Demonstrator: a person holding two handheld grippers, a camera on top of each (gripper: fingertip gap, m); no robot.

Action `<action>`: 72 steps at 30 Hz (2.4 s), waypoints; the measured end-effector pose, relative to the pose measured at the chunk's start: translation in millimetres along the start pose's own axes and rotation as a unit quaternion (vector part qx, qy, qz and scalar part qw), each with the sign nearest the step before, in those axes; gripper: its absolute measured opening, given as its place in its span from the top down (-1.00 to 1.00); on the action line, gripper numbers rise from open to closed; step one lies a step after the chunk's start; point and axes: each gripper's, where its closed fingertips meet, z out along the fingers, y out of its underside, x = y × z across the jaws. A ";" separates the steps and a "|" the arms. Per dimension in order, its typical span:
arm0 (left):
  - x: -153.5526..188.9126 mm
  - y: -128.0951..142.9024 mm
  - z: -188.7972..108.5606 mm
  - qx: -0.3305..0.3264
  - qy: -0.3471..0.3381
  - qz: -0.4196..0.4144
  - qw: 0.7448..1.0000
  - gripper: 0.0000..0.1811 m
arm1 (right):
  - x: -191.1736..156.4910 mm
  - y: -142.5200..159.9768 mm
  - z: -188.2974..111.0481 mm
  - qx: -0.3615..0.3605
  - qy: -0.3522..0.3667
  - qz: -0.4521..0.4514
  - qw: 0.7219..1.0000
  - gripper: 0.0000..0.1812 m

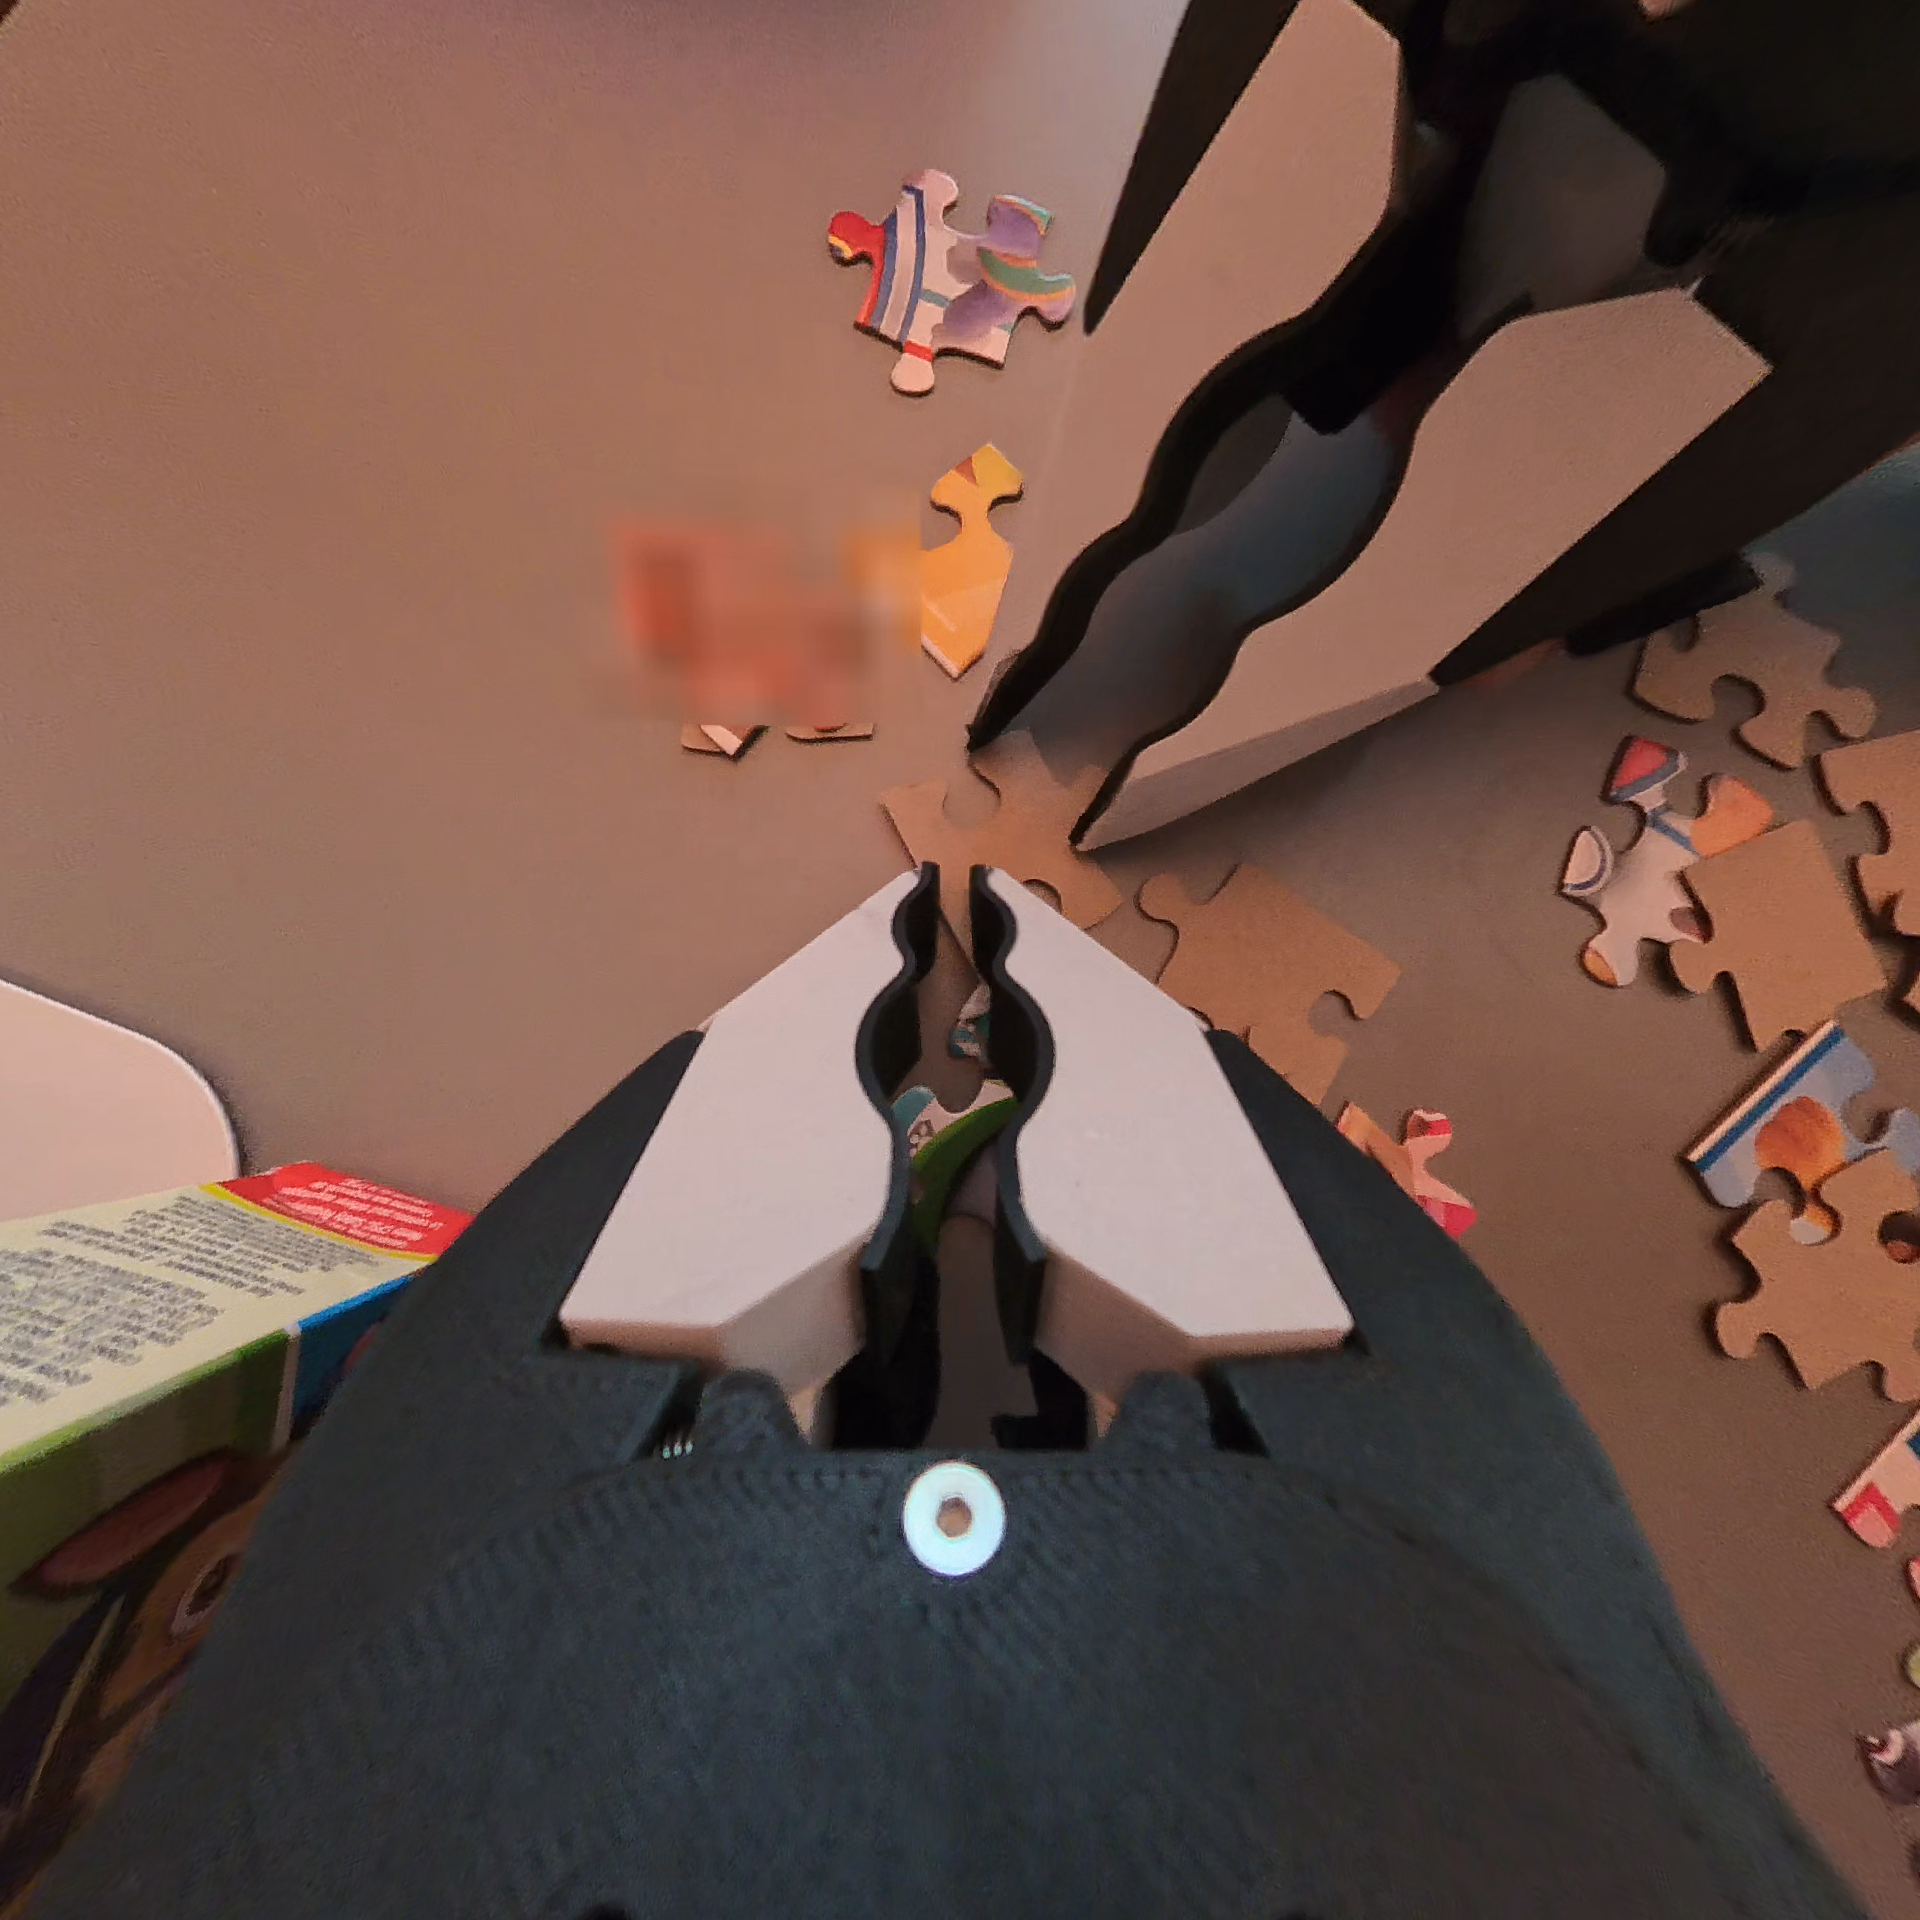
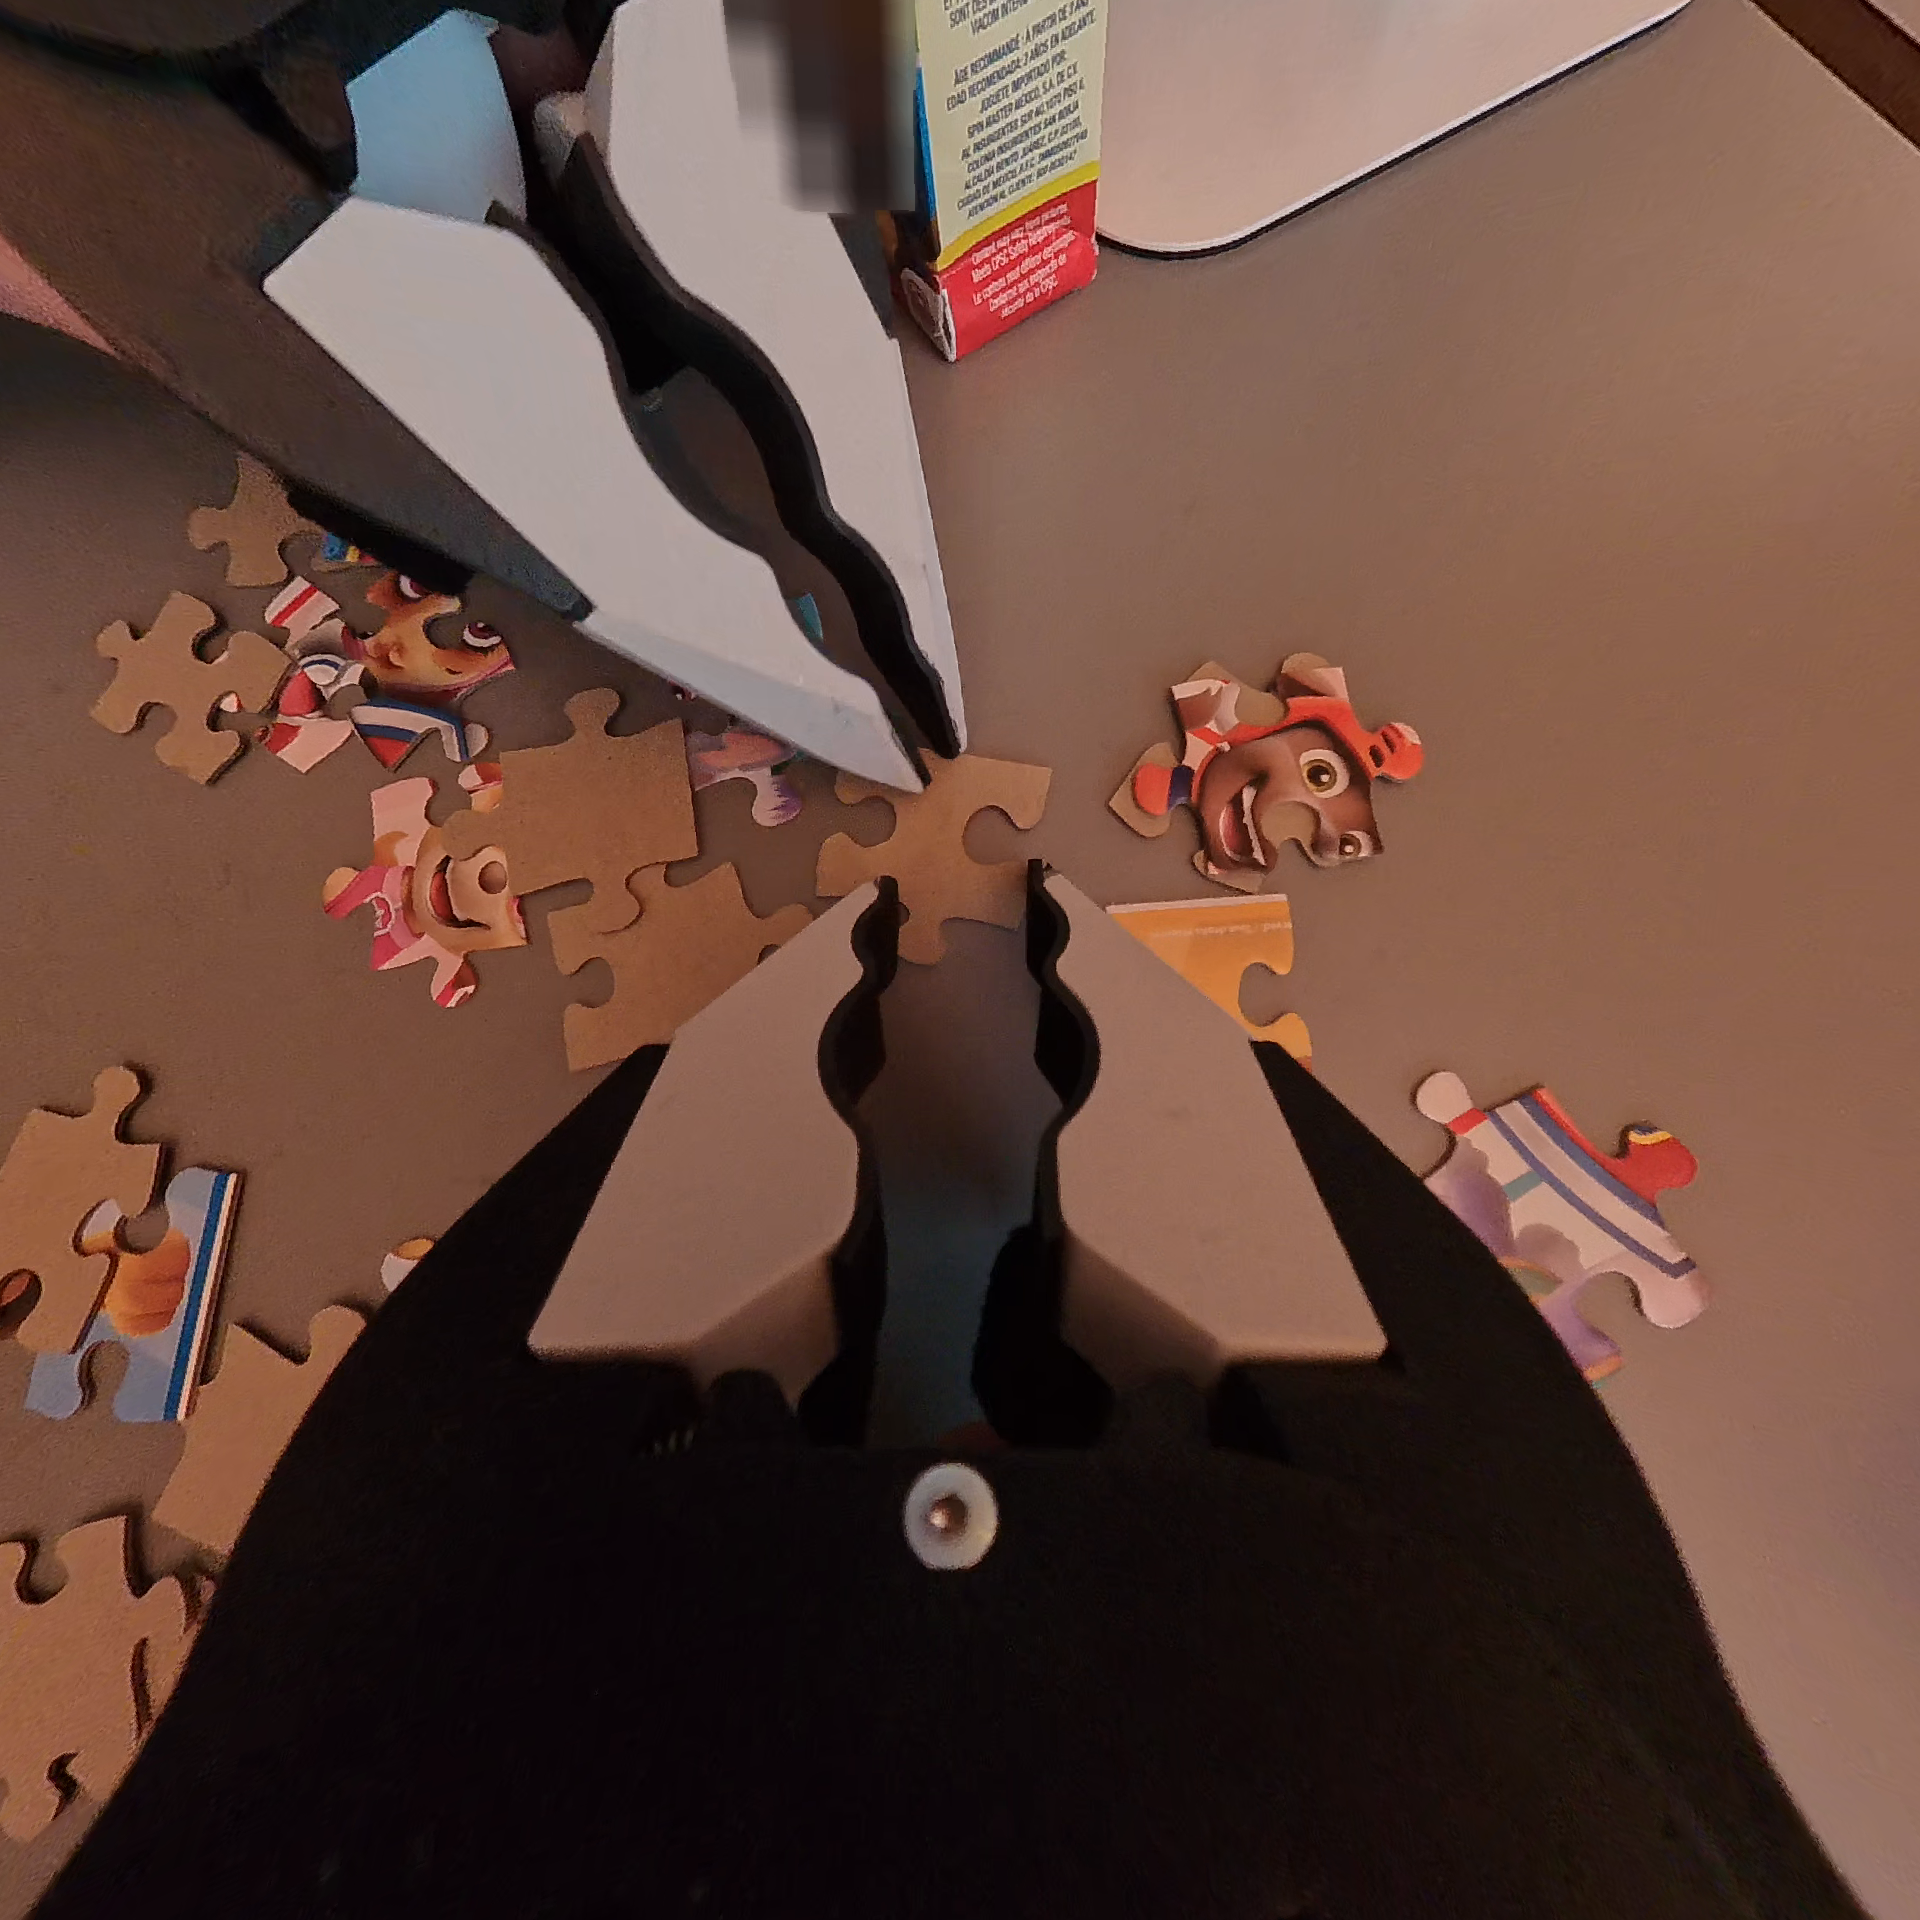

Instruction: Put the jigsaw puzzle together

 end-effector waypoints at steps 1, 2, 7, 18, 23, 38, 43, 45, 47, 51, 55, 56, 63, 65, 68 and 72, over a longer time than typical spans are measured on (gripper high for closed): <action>1.2 -0.7 -0.7 0.004 0.009 -0.011 1.000 0.94 | -0.5 0.4 -0.5 0.000 -0.002 -0.001 1.000 0.75; 2.6 -1.0 -1.1 0.007 0.019 -0.019 1.000 0.94 | -1.3 0.9 -0.9 0.001 -0.004 -0.002 1.000 0.75; 15.8 -24.2 -14.4 0.069 0.069 -0.052 0.994 0.98 | -6.7 0.8 -6.3 0.013 -0.029 0.001 0.999 0.77; 31.2 -29.4 -18.0 0.064 0.072 0.001 0.995 0.86 | -5.9 15.7 -16.2 -0.025 -0.010 -0.040 0.999 0.77; 24.8 -5.6 -0.2 -0.020 0.068 -0.019 0.997 0.59 | -10.9 13.7 -13.9 -0.019 -0.015 -0.054 0.998 0.77; 68.0 -26.0 -1.6 0.031 -0.038 0.223 0.974 0.98 | 11.9 16.9 -67.6 0.015 0.002 -0.020 1.000 0.80; 83.0 -10.3 3.9 -0.007 -0.012 0.236 0.972 0.75 | 25.5 26.3 -91.0 0.024 0.018 0.001 1.000 0.80; 78.7 -10.5 -8.9 0.000 0.016 0.201 0.979 0.70 | 16.6 25.9 -89.2 0.018 0.002 -0.012 1.000 0.78; 69.9 1.8 -17.6 -0.029 0.044 0.170 0.984 0.56 | 2.9 23.6 -82.8 0.013 -0.021 -0.034 0.999 0.77; 72.1 25.9 -22.2 -0.079 0.108 0.142 0.981 0.38 | -27.9 24.0 -60.9 -0.016 -0.071 -0.069 0.995 0.69; 71.8 29.8 -15.1 -0.081 0.102 0.150 0.980 0.60 | -40.9 33.2 -41.3 -0.055 -0.085 -0.087 0.991 0.68; 71.1 29.4 -14.3 -0.079 0.095 0.156 0.980 0.68 | -41.7 33.8 -39.6 -0.056 -0.088 -0.085 0.991 0.67; 68.3 29.2 -14.8 -0.076 0.077 0.169 0.980 0.69 | -29.4 30.8 -43.6 -0.044 -0.066 -0.070 0.994 0.64; 65.7 22.2 -15.9 -0.071 0.076 0.159 0.982 0.68 | -19.9 32.2 -47.4 -0.049 -0.043 -0.070 0.995 0.64; 66.7 4.5 -15.9 -0.054 0.089 0.150 0.983 0.59 | 11.8 18.7 -80.4 0.012 0.009 -0.021 1.000 0.68; 63.4 -8.3 -1.4 -0.063 0.100 0.144 0.982 0.47 | 51.7 4.1 -147.5 0.139 0.069 0.049 0.987 0.77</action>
